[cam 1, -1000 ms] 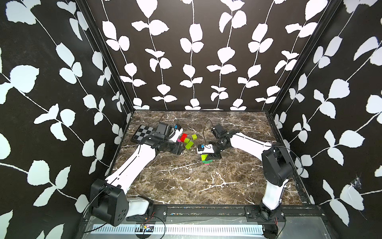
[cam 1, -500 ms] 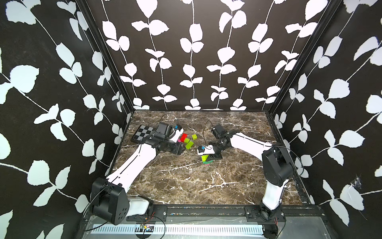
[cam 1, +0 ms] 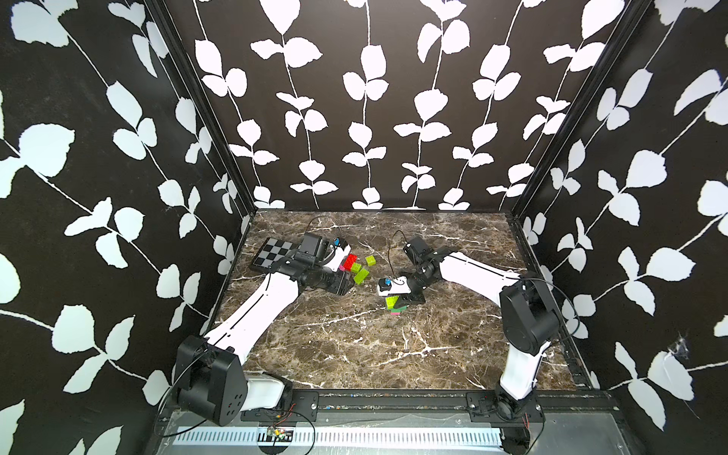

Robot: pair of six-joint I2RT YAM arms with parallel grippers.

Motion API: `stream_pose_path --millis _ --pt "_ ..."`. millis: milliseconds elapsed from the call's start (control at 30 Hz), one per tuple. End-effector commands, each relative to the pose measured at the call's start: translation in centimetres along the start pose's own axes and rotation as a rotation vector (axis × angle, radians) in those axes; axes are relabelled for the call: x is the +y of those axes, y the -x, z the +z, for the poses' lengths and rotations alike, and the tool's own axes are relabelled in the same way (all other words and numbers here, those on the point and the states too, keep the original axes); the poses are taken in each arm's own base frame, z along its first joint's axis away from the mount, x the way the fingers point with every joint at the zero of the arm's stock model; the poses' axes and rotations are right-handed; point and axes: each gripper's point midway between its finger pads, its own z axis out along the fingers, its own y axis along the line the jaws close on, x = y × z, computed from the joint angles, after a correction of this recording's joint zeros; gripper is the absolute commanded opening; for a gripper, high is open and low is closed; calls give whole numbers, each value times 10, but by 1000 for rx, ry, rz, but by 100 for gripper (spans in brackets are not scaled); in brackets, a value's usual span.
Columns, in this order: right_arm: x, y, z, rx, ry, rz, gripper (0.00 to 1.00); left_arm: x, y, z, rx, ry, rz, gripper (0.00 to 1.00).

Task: Assemble a carrot with lego
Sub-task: Assemble the lego brick with the lego brick.

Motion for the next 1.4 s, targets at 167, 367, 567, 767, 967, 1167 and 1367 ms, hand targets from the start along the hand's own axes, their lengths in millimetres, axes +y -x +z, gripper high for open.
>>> stream_pose_path --millis 167,367,567,767,967,1167,1367 --pt "-5 1 -8 6 -39 38 20 -2 3 -2 -12 -16 15 64" --pt "-4 -4 -5 -7 -93 103 23 -3 2 0 -8 -23 14 64" --pt "2 -7 -3 -1 -81 116 24 -3 3 0 -10 -28 16 64" --pt "3 -13 1 39 -42 87 23 -5 3 0 -11 -38 15 64" --pt "7 -13 7 48 -1 75 23 -5 2 -2 -12 -32 18 64" --pt "11 -17 13 71 17 80 23 -6 3 -2 -13 -36 19 64" --pt "3 -13 11 108 16 63 23 -6 3 -3 -14 -36 20 64"
